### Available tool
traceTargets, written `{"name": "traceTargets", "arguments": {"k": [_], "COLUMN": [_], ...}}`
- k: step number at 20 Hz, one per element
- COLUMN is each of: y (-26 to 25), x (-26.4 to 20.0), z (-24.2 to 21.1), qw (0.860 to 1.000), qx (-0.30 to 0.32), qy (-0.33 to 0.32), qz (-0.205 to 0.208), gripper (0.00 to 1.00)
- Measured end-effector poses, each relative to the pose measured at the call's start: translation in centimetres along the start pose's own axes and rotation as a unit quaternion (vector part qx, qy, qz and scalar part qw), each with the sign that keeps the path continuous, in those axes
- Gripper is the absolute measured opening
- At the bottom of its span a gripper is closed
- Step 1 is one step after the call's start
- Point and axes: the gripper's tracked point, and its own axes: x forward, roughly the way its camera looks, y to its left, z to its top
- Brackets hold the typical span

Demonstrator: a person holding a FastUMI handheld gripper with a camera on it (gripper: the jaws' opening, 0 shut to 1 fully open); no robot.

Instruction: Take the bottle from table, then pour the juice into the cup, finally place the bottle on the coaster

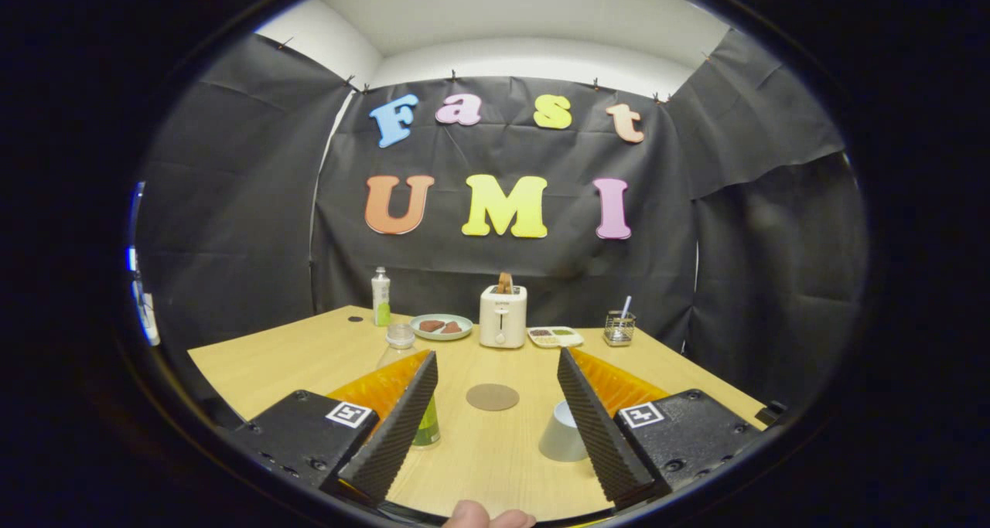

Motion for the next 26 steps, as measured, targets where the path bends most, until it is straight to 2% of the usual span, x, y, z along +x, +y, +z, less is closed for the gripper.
{"name": "traceTargets", "arguments": {"k": [11,17,26], "y": [2.5,4.7,7.6], "x": [-0.8,0.2,4.1], "z": [0.0,-1.8,-7.2], "qw": [1.0,1.0,0.998], "qx": [-0.003,-0.002,-0.013], "qy": [-0.016,0.002,0.062], "qz": [0.005,0.011,0.024], "gripper": [1.0,1.0,1.0]}}
